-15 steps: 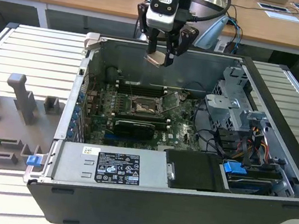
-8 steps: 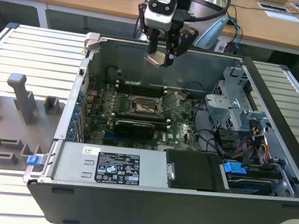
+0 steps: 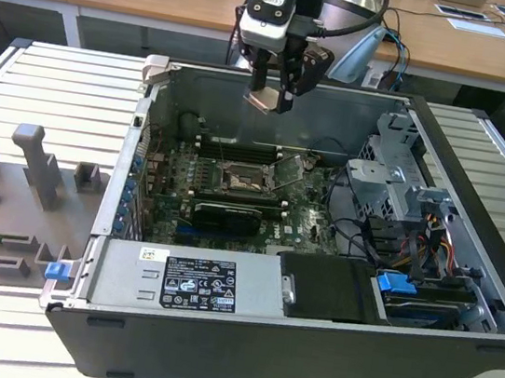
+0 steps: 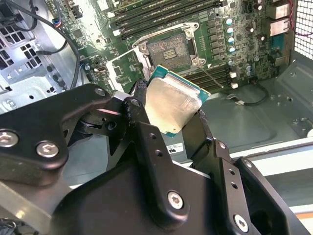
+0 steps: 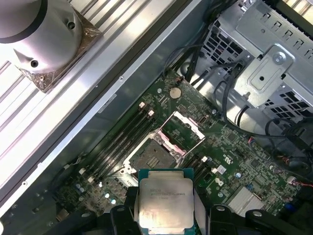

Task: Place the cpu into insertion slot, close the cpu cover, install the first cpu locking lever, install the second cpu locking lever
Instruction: 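Place the cpu into insertion slot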

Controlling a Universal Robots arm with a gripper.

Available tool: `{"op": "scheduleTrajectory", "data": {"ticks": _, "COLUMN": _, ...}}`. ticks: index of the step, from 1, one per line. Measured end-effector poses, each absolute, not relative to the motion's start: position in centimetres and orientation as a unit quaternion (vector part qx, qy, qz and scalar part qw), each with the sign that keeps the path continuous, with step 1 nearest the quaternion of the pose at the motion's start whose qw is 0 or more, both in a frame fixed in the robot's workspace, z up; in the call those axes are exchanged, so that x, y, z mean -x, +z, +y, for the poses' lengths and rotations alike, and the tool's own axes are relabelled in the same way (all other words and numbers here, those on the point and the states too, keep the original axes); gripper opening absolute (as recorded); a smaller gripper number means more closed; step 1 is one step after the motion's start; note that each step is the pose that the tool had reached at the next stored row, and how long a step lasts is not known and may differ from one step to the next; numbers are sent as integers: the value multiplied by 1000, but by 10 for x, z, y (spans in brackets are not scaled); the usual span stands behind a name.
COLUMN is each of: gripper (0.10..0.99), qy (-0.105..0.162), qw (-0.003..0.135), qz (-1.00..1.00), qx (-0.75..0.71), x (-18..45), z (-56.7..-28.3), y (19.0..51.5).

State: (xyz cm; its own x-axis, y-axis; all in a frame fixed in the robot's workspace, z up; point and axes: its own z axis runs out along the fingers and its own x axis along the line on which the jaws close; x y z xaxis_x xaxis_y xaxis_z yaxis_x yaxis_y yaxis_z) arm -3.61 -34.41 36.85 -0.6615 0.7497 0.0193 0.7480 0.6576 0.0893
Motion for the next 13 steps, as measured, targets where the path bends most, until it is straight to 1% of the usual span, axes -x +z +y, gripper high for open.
{"op": "scheduleTrajectory", "data": {"ticks": 13, "gripper": 537, "qy": 44, "qw": 11, "qz": 899, "qx": -435, "x": 36, "z": -344, "y": 368}}
